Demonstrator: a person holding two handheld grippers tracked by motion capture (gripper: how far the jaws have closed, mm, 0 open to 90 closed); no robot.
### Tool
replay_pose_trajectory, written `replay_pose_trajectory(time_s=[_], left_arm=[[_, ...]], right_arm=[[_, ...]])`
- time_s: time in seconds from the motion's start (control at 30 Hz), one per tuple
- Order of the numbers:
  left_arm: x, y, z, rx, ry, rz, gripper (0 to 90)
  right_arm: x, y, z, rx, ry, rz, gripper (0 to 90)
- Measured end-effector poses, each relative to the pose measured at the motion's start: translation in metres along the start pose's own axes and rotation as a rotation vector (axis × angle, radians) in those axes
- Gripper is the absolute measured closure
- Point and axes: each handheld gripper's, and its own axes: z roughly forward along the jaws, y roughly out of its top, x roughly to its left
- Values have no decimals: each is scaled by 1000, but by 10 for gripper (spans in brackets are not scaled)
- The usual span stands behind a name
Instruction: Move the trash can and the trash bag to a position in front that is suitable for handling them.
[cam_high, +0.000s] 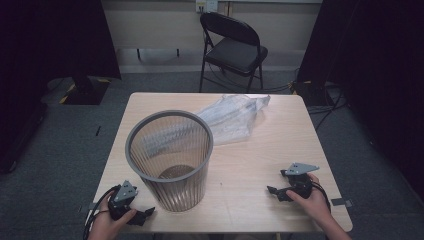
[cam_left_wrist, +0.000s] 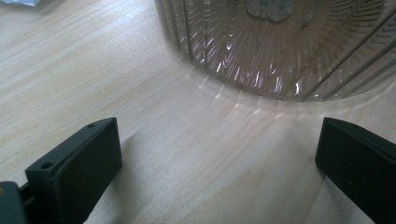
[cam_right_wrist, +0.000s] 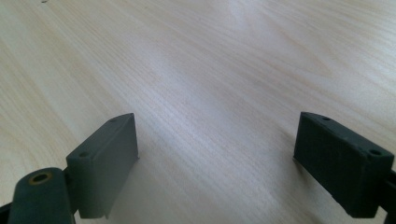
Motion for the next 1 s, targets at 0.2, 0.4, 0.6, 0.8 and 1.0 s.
replay_pose_trajectory(time_s=[0.2, 0.4, 0.6, 0.8, 1.0], left_arm=[[0, 0, 0, 0, -1, 0, 0], [0, 0, 0, 0, 1, 0, 0], [0, 0, 0, 3, 2, -1, 0], [0, 0, 0, 3, 2, -2, 0], [0, 0, 0, 3, 3, -1, 0]], right_arm=[[-6, 13, 6, 47, 15, -7, 146], [-13, 42, 26, 66, 22, 34, 154], [-14, 86, 54, 35, 9, -4, 213], [-19, 122, 80, 3, -18, 11, 239], [-27, 147, 92, 6, -33, 12, 267]])
